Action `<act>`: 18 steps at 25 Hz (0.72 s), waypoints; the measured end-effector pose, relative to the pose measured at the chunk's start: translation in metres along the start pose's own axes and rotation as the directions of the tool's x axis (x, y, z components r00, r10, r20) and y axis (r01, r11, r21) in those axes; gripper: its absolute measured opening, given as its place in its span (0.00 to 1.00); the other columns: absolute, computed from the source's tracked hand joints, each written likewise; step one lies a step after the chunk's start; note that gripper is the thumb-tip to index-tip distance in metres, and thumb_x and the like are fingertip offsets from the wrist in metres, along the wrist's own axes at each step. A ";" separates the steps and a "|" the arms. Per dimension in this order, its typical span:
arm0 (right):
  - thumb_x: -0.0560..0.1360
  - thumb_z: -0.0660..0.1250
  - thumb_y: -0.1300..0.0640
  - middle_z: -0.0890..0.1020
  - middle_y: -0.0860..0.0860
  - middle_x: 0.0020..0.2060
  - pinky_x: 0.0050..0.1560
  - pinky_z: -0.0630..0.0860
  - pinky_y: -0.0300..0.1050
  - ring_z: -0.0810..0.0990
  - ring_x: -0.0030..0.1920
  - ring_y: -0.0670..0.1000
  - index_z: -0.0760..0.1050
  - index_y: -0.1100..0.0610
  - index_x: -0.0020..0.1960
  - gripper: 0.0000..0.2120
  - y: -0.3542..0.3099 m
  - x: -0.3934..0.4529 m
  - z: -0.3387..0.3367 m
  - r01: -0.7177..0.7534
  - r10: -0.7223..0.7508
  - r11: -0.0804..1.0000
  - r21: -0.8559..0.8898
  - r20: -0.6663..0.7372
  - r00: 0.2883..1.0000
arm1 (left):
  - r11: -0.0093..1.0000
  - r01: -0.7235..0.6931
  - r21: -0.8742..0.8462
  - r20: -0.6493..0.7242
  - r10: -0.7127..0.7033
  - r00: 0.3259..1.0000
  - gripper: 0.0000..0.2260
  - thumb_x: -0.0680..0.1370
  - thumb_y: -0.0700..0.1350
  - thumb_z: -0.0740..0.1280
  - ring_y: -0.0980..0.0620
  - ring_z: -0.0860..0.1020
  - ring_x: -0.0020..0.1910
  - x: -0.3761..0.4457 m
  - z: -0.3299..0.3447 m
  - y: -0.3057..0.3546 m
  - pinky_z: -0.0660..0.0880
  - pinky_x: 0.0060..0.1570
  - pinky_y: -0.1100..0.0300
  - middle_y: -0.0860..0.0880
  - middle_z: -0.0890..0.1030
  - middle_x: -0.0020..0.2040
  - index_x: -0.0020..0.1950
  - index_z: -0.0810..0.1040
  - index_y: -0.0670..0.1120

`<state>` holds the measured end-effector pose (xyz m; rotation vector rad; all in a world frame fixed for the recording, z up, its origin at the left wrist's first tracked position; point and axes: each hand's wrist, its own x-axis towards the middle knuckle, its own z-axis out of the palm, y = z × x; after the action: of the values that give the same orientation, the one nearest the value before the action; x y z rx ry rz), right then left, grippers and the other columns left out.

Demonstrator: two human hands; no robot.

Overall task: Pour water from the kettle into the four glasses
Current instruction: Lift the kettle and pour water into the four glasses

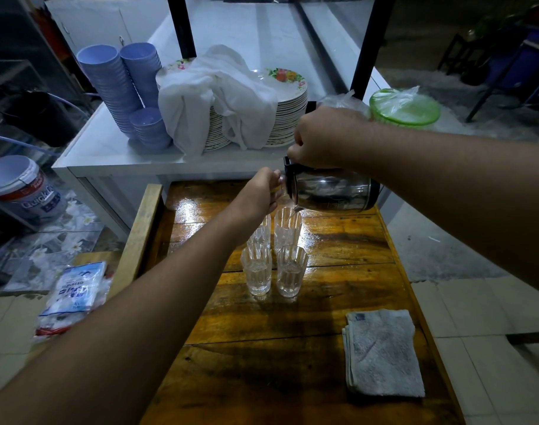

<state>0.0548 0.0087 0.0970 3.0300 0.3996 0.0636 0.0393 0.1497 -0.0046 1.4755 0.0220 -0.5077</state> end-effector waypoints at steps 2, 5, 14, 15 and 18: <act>0.78 0.62 0.46 0.75 0.52 0.28 0.34 0.70 0.44 0.77 0.33 0.54 0.73 0.55 0.35 0.17 0.000 -0.002 -0.002 0.010 -0.010 1.000 -0.009 -0.004 1.000 | 1.000 -0.002 0.002 0.009 0.002 1.000 0.22 0.82 0.49 0.50 0.49 0.69 0.71 -0.001 0.000 0.000 0.65 0.61 0.56 0.47 0.73 0.70 0.74 0.68 0.46; 0.78 0.62 0.46 0.75 0.52 0.28 0.36 0.73 0.46 0.77 0.34 0.54 0.69 0.53 0.33 0.18 -0.001 -0.004 -0.005 0.015 -0.015 1.000 -0.015 -0.015 1.000 | 1.000 -0.010 0.002 0.010 0.010 1.000 0.20 0.82 0.49 0.50 0.51 0.70 0.69 -0.003 -0.001 0.001 0.66 0.60 0.56 0.49 0.75 0.65 0.71 0.70 0.48; 0.78 0.62 0.46 0.73 0.52 0.28 0.40 0.76 0.49 0.76 0.35 0.55 0.67 0.52 0.33 0.18 -0.005 -0.011 -0.010 0.036 -0.037 0.999 -0.028 -0.039 0.999 | 1.000 -0.028 0.008 0.011 0.028 1.000 0.22 0.81 0.50 0.50 0.49 0.71 0.69 -0.002 -0.004 0.001 0.66 0.60 0.55 0.47 0.74 0.69 0.73 0.68 0.46; 0.78 0.62 0.46 0.72 0.51 0.28 0.41 0.77 0.49 0.77 0.36 0.56 0.65 0.51 0.32 0.18 -0.005 -0.012 -0.011 0.039 -0.040 0.999 -0.027 -0.043 0.998 | 0.999 -0.030 0.012 0.013 0.030 0.999 0.22 0.81 0.50 0.50 0.49 0.71 0.69 -0.002 -0.005 0.000 0.67 0.59 0.55 0.47 0.75 0.68 0.73 0.69 0.46; 0.77 0.62 0.46 0.72 0.51 0.27 0.42 0.80 0.52 0.77 0.36 0.56 0.69 0.53 0.34 0.17 -0.005 -0.015 -0.011 0.037 -0.038 0.999 -0.016 -0.050 0.998 | 0.999 -0.036 0.018 0.025 0.035 0.999 0.22 0.81 0.51 0.51 0.46 0.71 0.69 -0.004 -0.005 0.000 0.68 0.57 0.54 0.44 0.76 0.65 0.70 0.71 0.45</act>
<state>0.0382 0.0100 0.1069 3.0100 0.4581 0.1406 0.0375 0.1554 -0.0040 1.4845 -0.0283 -0.4983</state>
